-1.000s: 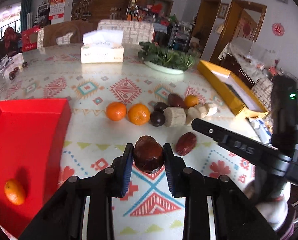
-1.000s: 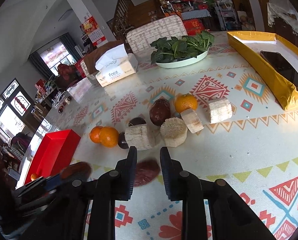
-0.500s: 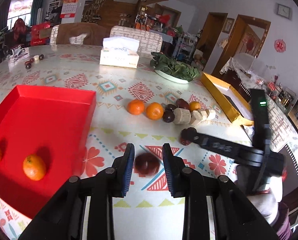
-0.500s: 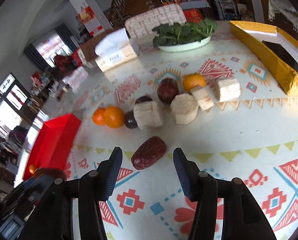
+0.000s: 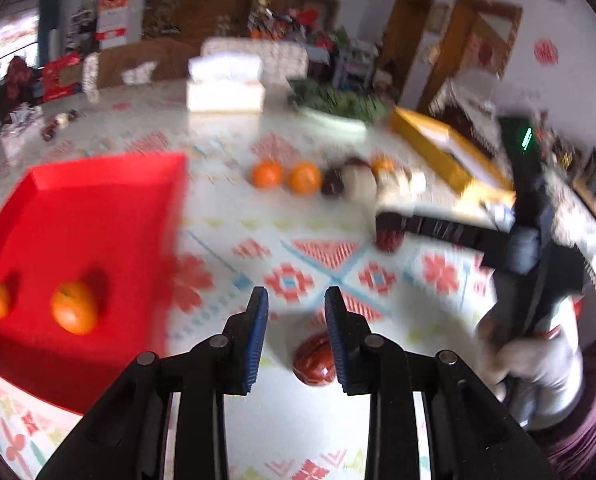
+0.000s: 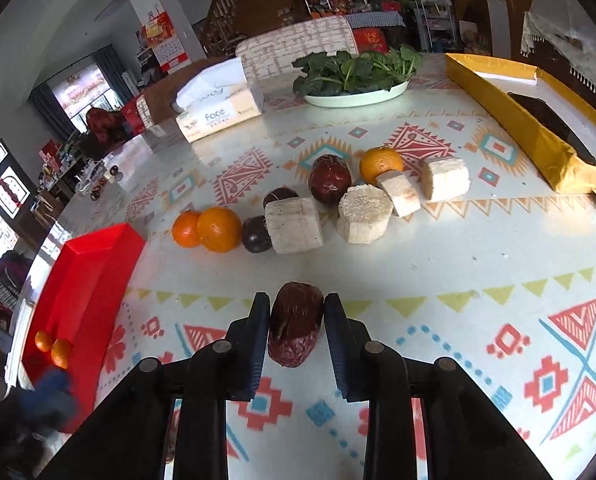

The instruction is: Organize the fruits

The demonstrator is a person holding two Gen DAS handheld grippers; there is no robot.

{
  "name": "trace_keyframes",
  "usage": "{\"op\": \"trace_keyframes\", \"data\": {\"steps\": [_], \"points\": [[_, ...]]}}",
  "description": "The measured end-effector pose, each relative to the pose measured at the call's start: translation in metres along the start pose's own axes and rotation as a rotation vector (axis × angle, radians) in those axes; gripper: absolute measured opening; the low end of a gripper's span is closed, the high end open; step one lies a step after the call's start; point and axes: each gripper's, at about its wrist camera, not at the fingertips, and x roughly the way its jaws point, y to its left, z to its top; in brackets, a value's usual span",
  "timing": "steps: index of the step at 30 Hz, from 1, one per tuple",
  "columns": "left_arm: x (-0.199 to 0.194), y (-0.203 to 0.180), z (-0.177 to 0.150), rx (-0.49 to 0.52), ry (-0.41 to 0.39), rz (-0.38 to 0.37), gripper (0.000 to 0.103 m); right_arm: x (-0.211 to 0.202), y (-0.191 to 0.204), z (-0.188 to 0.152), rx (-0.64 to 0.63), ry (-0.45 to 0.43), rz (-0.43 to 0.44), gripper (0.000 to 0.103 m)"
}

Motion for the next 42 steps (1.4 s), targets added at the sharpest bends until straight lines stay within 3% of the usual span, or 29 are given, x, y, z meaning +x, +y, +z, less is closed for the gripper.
{"op": "trace_keyframes", "data": {"steps": [4,6,12,16,17,18,21,25,30,34,42], "points": [[0.008,-0.009,-0.01,0.053,0.023,-0.007,0.035,-0.017,-0.002,-0.005,-0.004,-0.015,0.028,0.029],[0.009,-0.011,-0.014,0.087,0.03,-0.017,0.047,-0.022,-0.002,-0.007,-0.011,-0.021,0.033,0.028],[0.02,-0.019,-0.023,0.165,0.07,-0.031,0.05,-0.023,-0.003,-0.011,-0.02,-0.02,0.051,0.028],[0.024,-0.018,-0.019,0.148,0.071,-0.062,0.048,-0.018,-0.009,-0.008,0.002,0.005,0.088,0.029],[0.025,-0.017,-0.018,0.141,0.069,-0.059,0.035,-0.017,-0.01,-0.008,0.01,0.011,0.092,0.031],[0.026,-0.018,-0.017,0.138,0.07,-0.056,0.031,-0.016,-0.012,-0.008,0.02,0.016,0.101,0.034],[0.026,-0.018,-0.017,0.135,0.064,-0.053,0.03,-0.014,-0.016,-0.009,0.032,0.018,0.111,0.041],[0.025,-0.019,-0.018,0.131,0.058,-0.053,0.03,-0.008,-0.015,-0.009,0.02,0.031,0.107,0.042],[0.024,-0.018,-0.02,0.117,0.056,-0.057,0.03,-0.004,-0.009,-0.013,-0.007,0.046,0.082,0.059],[0.021,-0.014,-0.021,0.104,0.052,-0.056,0.03,-0.013,-0.006,-0.02,-0.031,0.05,0.111,0.06],[0.018,-0.008,-0.021,0.048,0.035,-0.069,0.03,-0.022,0.011,-0.038,-0.169,0.055,0.052,0.058]]}}
